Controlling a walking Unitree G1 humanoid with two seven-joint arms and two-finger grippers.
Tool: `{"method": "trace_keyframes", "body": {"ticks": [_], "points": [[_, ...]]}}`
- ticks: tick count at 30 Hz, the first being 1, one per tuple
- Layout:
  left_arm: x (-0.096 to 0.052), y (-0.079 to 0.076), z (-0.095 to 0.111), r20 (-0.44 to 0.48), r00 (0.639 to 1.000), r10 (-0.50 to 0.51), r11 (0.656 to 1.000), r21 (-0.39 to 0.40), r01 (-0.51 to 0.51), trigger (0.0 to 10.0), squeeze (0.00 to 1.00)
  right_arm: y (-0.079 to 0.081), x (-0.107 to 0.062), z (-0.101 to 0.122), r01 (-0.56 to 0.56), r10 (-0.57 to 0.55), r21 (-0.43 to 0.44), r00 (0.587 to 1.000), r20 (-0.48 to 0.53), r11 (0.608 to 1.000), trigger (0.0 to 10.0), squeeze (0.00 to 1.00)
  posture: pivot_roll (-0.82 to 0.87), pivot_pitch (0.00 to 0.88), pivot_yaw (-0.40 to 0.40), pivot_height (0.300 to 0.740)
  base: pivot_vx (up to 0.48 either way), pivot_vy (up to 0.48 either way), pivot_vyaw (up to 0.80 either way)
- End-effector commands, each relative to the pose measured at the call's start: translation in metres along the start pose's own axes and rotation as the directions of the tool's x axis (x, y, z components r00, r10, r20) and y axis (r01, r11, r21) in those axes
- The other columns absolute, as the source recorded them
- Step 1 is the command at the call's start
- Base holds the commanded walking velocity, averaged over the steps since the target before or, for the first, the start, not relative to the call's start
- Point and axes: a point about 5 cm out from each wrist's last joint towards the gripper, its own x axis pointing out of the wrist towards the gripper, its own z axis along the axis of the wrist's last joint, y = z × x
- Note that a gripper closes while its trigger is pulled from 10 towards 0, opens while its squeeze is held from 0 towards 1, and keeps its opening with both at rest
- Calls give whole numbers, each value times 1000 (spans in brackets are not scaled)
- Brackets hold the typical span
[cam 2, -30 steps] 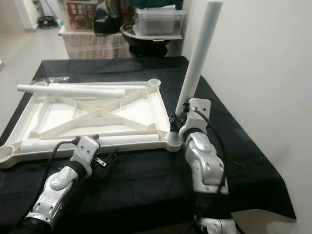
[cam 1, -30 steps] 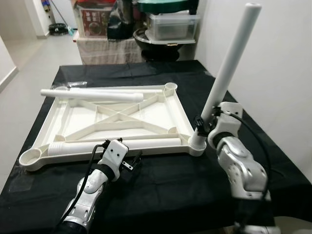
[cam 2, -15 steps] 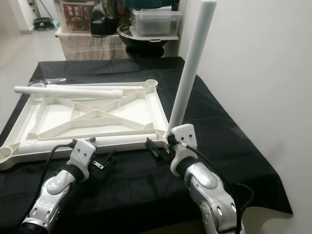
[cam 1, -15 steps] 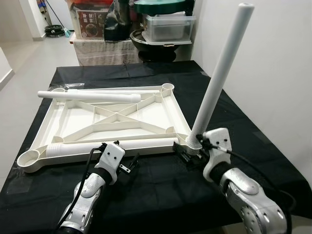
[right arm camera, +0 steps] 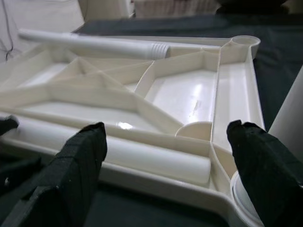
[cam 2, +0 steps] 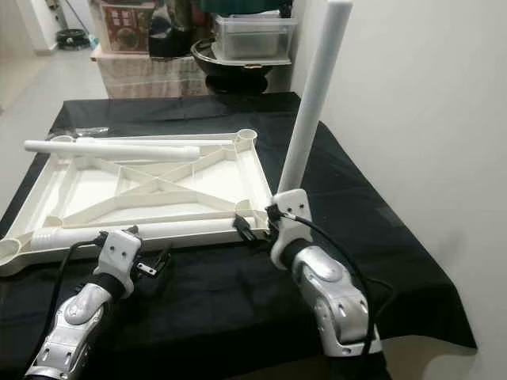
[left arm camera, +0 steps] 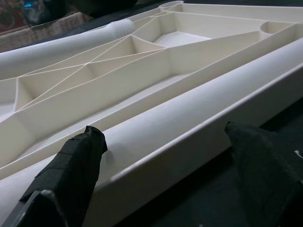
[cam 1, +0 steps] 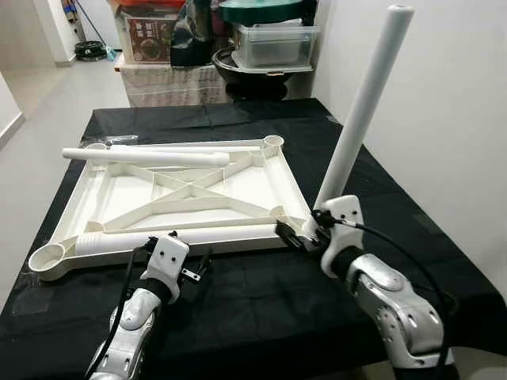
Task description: Building children table
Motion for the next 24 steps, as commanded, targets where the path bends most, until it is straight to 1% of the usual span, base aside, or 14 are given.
{"method": "trace_keyframes", "body": {"ticks": [1, 12, 13, 14, 16, 17, 18, 19, 20, 22, 23, 24], "points": [[-1, 2, -1, -13, 1000, 6, 1000, 11, -6, 10000, 0, 12, 10, 2, -31, 30, 9, 999, 43, 999, 10000, 0, 29, 0, -57, 740, 0, 0, 0], [-1, 2, -1, -13, 1000, 7, 1000, 14, -6, 10000, 0, 13, 12, 1, -40, 40, 7, 998, 42, 999, 10000, 0, 29, 0, -57, 740, 0, 0, 0], [-1, 4, 1, -6, 1000, 17, 1000, 13, -17, 10000, 0, 12, 27, 3, 30, -30, 3, 998, 50, 1000, 10000, 0, 48, 0, -69, 740, 0, 0, 0], [-1, 5, 3, -1, 1000, 26, 1000, 11, -26, 10000, 0, 11, 39, 4, 79, -79, -1, 995, 56, 997, 10000, 0, 48, 0, -69, 740, 0, 0, 0], [-1, 5, 3, -1, 1000, 26, 1000, 11, -26, 10000, 0, 11, 39, 4, 79, -79, -1, 995, 56, 997, 10000, 0, 48, 0, -69, 740, 0, 0, 0], [-1, 13, 16, 56, 996, 71, 997, -5, -71, 10000, 0, 3, 57, 8, 141, -142, 21, 988, 59, 990, 10000, 0, 68, 0, -88, 740, 0, 0, 0], [-1, 16, 21, 81, 993, 88, 996, -13, -87, 10000, 0, -1, 60, 8, 149, -150, 30, 987, 58, 988, 10000, 0, 68, 0, -88, 740, 0, 0, 0], [-1, 16, 21, 81, 993, 88, 996, -13, -87, 10000, 0, -1, 60, 8, 149, -150, 30, 987, 58, 988, 10000, 0, 68, 0, -88, 740, 0, 0, 0], [-1, 19, 27, 109, 988, 109, 994, -29, -106, 10000, 0, -8, 64, 9, 165, -165, 19, 985, 56, 986, 10000, 0, 72, 0, -90, 740, 0, 0, 0], [-1, 19, 27, 109, 988, 109, 994, -29, -106, 10000, 0, -8, 64, 9, 165, -165, 19, 985, 56, 986, 10000, 0, 72, 0, -90, 740, 0, 0, 0], [-1, 20, 31, 127, 985, 120, 992, -39, -116, 10000, 0, -16, 68, 10, 185, -185, 4, 981, 54, 983, 10000, 0, 81, 0, -96, 740, 0, 0, 0], [-1, 20, 31, 127, 985, 120, 992, -39, -116, 10000, 0, -16, 68, 10, 185, -185, 4, 981, 54, 983, 10000, 0, 81, 0, -96, 740, 0, 0, 0]]}}
